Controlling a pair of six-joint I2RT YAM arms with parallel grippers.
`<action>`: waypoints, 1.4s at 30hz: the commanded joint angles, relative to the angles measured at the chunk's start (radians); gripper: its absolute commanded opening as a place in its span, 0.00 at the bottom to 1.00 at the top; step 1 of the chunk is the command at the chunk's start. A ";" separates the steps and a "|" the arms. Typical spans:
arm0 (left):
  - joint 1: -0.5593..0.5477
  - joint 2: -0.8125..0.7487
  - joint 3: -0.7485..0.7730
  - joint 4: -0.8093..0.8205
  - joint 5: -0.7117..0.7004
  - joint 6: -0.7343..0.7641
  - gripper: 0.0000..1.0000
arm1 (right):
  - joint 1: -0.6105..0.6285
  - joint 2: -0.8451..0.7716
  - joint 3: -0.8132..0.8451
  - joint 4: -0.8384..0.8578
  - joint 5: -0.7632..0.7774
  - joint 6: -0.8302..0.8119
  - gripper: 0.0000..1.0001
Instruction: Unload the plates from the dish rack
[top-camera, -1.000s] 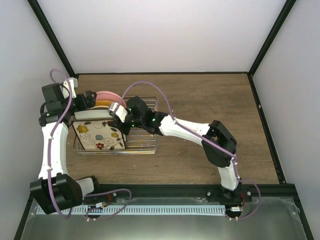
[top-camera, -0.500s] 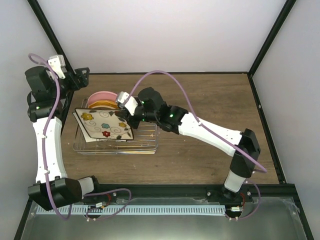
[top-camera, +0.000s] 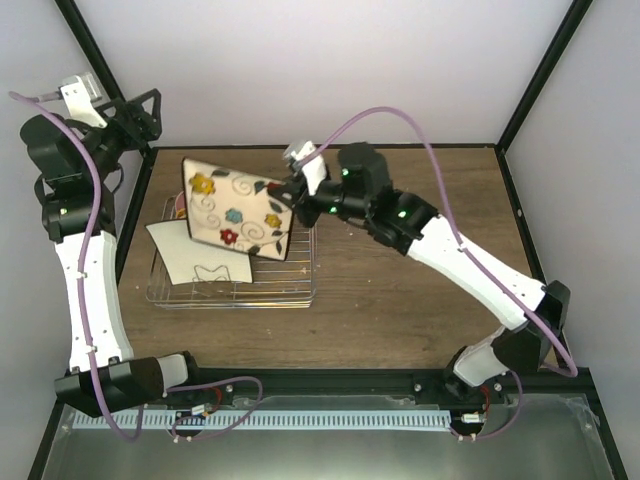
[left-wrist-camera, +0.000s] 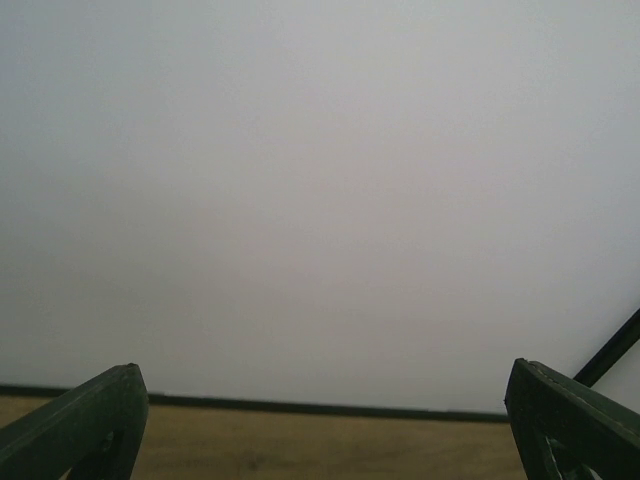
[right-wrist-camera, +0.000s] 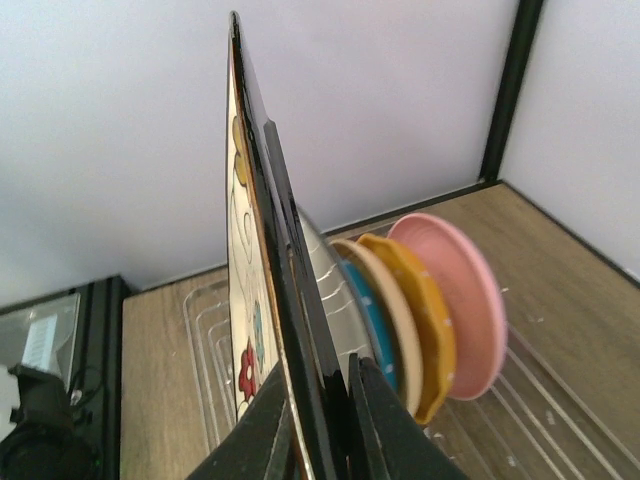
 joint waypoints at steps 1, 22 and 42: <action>0.005 0.001 0.045 0.083 0.015 -0.069 1.00 | -0.143 -0.084 0.066 0.249 -0.018 0.172 0.01; 0.003 -0.062 -0.123 -0.012 0.053 -0.038 1.00 | -0.970 0.141 -0.237 0.589 -0.110 1.006 0.01; 0.003 -0.027 -0.170 -0.028 0.065 -0.046 1.00 | -0.940 0.399 -0.466 0.906 -0.159 1.250 0.01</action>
